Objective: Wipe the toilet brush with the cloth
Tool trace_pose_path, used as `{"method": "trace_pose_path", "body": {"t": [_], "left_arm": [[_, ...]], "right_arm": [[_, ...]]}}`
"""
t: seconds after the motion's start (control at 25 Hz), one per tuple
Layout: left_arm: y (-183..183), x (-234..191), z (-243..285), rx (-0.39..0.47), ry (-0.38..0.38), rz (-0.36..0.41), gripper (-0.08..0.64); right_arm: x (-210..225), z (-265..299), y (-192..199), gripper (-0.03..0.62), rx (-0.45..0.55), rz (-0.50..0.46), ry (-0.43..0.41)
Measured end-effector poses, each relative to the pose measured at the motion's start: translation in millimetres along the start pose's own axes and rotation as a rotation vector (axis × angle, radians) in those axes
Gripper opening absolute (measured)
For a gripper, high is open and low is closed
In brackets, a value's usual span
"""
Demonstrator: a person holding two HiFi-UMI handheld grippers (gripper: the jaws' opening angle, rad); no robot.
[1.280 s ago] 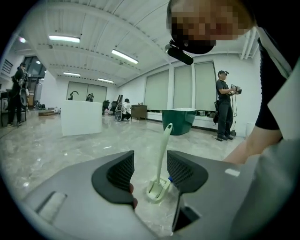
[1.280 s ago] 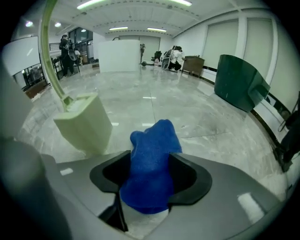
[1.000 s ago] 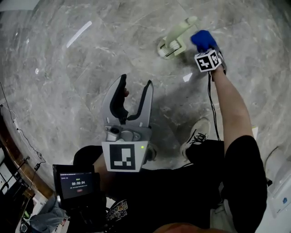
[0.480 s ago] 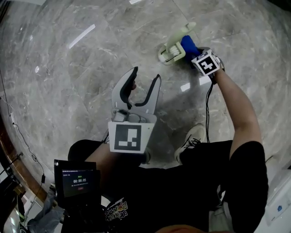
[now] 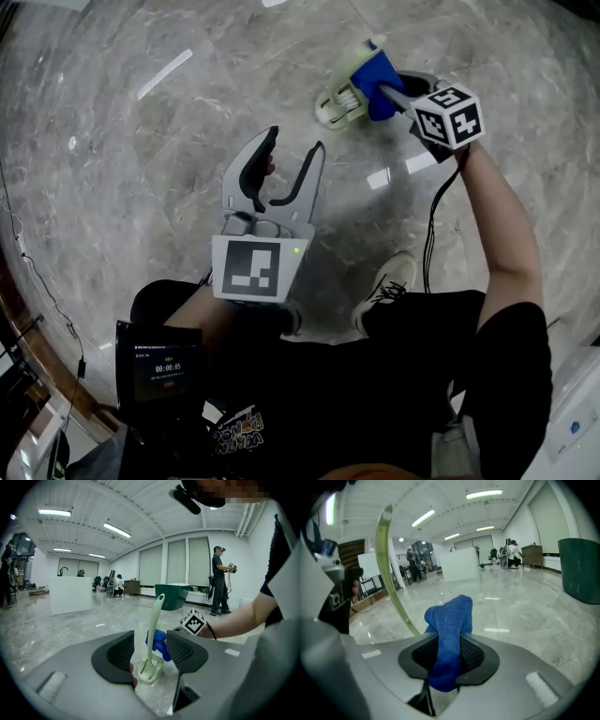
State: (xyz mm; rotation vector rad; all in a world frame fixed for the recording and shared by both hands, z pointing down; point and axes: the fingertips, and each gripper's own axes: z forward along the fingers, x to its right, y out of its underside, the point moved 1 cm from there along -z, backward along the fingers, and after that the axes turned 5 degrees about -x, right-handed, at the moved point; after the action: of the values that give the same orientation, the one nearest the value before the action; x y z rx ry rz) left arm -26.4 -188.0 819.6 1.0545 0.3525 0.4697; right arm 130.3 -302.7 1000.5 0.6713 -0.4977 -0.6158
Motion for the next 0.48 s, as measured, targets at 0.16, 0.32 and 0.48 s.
{"method": "trace_pose_path", "body": {"t": [0.16,0.32,0.48], "left_arm": [[-1.4,-5.4,1.1,-0.004,-0.005,-0.024,0.219],[-0.1,-7.8,-0.6,0.002,-0.020,0.014,0.219],[5.3,-6.9,-8.6,-0.010,-0.023,0.023,0.219]], "right_arm": [[-12.2,-33.7,-63.7,0.110,0.195,0.000,-0.071],[-2.3,-16.0,-60.5,0.111,0.155,-0.008,-0.036],[44.7,28.5,5.3,0.111,-0.103,0.021,0.163]]}}
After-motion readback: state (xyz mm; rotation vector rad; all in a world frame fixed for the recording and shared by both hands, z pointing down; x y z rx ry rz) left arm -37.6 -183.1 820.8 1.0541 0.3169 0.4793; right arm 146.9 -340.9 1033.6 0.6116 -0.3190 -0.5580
